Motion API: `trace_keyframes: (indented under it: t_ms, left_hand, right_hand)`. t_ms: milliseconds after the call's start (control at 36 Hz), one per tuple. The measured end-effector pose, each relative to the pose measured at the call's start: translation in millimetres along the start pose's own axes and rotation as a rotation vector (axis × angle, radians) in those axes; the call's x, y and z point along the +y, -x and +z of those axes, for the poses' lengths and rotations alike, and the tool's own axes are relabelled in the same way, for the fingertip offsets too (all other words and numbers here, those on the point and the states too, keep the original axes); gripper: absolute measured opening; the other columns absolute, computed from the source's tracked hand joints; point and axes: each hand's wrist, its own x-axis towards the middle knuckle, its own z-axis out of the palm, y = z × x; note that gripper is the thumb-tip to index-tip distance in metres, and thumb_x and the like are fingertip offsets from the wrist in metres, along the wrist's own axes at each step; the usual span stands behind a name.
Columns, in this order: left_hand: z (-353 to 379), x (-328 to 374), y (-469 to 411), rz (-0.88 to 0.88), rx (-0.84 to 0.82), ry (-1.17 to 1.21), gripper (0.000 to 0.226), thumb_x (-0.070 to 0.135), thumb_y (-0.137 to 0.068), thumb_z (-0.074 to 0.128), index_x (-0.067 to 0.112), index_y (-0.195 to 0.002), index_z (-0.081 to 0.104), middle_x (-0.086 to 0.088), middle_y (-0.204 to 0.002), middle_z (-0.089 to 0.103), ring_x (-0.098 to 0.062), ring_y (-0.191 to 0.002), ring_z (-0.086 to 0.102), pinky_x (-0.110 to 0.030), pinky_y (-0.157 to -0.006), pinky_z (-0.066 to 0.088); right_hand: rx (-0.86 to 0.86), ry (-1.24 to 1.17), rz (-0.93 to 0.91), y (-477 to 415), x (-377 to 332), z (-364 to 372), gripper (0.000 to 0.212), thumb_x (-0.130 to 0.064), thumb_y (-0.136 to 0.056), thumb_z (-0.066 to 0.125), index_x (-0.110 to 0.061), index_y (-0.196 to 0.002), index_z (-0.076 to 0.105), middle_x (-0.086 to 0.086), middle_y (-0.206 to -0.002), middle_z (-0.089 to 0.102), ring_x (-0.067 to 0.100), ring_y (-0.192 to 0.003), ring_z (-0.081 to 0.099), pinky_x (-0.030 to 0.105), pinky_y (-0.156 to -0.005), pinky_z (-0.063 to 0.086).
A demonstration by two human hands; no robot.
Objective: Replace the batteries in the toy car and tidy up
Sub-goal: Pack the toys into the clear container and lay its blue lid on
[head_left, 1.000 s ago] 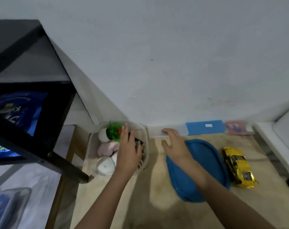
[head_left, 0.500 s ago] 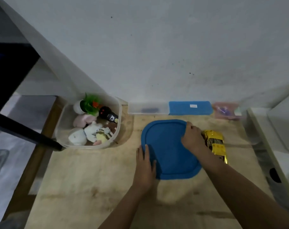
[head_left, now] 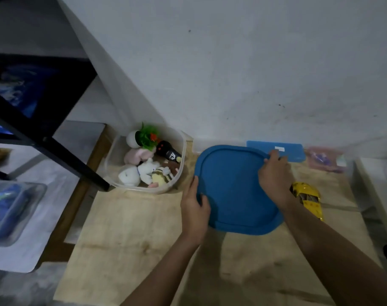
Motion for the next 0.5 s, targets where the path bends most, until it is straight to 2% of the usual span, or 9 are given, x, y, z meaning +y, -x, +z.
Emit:
trace_keyframes:
  t_ms: [56, 83, 167, 222, 306, 389, 472, 500]
  left_hand:
    - [-14, 10, -11, 0.051, 0.011, 0.022, 0.052, 0.001, -0.093, 0.045, 0.013, -0.144, 0.035, 0.004, -0.15, 0.032, 0.001, -0.132, 0.024, 0.006, -0.099, 0.015]
    - [-22, 14, -17, 0.077, 0.019, 0.024, 0.052, 0.0, -0.094, 0.045, 0.013, -0.143, 0.036, 0.005, -0.15, 0.031, 0.002, -0.131, 0.022, 0.009, -0.096, 0.012]
    - [-54, 19, -40, 0.132, 0.046, 0.001, 0.052, -0.002, -0.094, 0.043, 0.012, -0.143, 0.035, 0.004, -0.151, 0.029, 0.001, -0.134, 0.021, 0.01, -0.096, 0.01]
    - [-79, 14, -57, 0.149, 0.054, -0.035, 0.053, -0.003, -0.094, 0.042, 0.012, -0.144, 0.035, 0.003, -0.151, 0.029, -0.005, -0.137, 0.024, 0.005, -0.1, 0.013]
    - [-117, -4, -83, 0.155, 0.058, -0.117, 0.053, -0.004, -0.094, 0.04, 0.012, -0.144, 0.033, 0.0, -0.151, 0.032, -0.016, -0.138, 0.03, -0.017, -0.11, 0.023]
    - [-147, -27, -103, 0.168, 0.065, -0.195, 0.054, -0.002, -0.094, 0.039, 0.016, -0.145, 0.032, -0.001, -0.147, 0.036, -0.019, -0.134, 0.037, -0.021, -0.106, 0.031]
    - [-170, -47, -119, 0.133, 0.046, -0.267, 0.055, 0.003, -0.095, 0.039, 0.017, -0.147, 0.028, -0.006, -0.135, 0.047, -0.024, -0.121, 0.047, -0.026, -0.097, 0.039]
    - [-175, -55, -124, 0.145, 0.036, -0.298, 0.056, 0.002, -0.094, 0.04, 0.015, -0.147, 0.027, -0.007, -0.136, 0.047, -0.025, -0.122, 0.046, -0.027, -0.099, 0.038]
  right_hand:
    - [0.009, -0.156, -0.008, -3, -13, -12, 0.02, -0.013, -0.097, 0.035, -0.005, -0.115, 0.041, 0.022, -0.112, 0.046, 0.036, -0.089, 0.047, 0.039, -0.066, 0.037]
    - [0.0, -0.249, -0.017, -3, -21, -16, 0.019, -0.012, -0.097, 0.035, -0.005, -0.114, 0.041, 0.021, -0.111, 0.045, 0.033, -0.085, 0.046, 0.037, -0.064, 0.035]
    - [-0.069, -0.46, -0.02, -7, -48, -17, 0.02, -0.01, -0.097, 0.035, -0.006, -0.116, 0.042, 0.016, -0.109, 0.043, 0.025, -0.078, 0.043, 0.032, -0.058, 0.032]
    - [-0.115, -0.548, -0.012, -7, -70, -10, 0.023, -0.008, -0.097, 0.037, -0.008, -0.118, 0.045, 0.016, -0.112, 0.047, 0.025, -0.081, 0.047, 0.03, -0.059, 0.035]
    - [-0.149, -0.635, -0.017, -2, -106, 5, 0.025, -0.007, -0.096, 0.04, -0.009, -0.119, 0.05, 0.016, -0.118, 0.054, 0.022, -0.091, 0.05, 0.031, -0.074, 0.04]
    - [-0.216, -0.702, -0.033, 8, -140, 24, 0.03, -0.005, -0.095, 0.039, -0.01, -0.122, 0.049, 0.01, -0.118, 0.056, 0.019, -0.096, 0.051, 0.029, -0.08, 0.041]
    - [-0.32, -0.708, -0.034, 15, -165, 47, 0.04, 0.0, -0.091, 0.038, -0.013, -0.128, 0.047, 0.009, -0.124, 0.054, 0.025, -0.108, 0.053, 0.031, -0.087, 0.043]
    - [-0.347, -0.699, -0.05, 17, -171, 53, 0.043, 0.001, -0.09, 0.037, -0.014, -0.13, 0.046, 0.009, -0.127, 0.053, 0.026, -0.113, 0.052, 0.033, -0.09, 0.043]
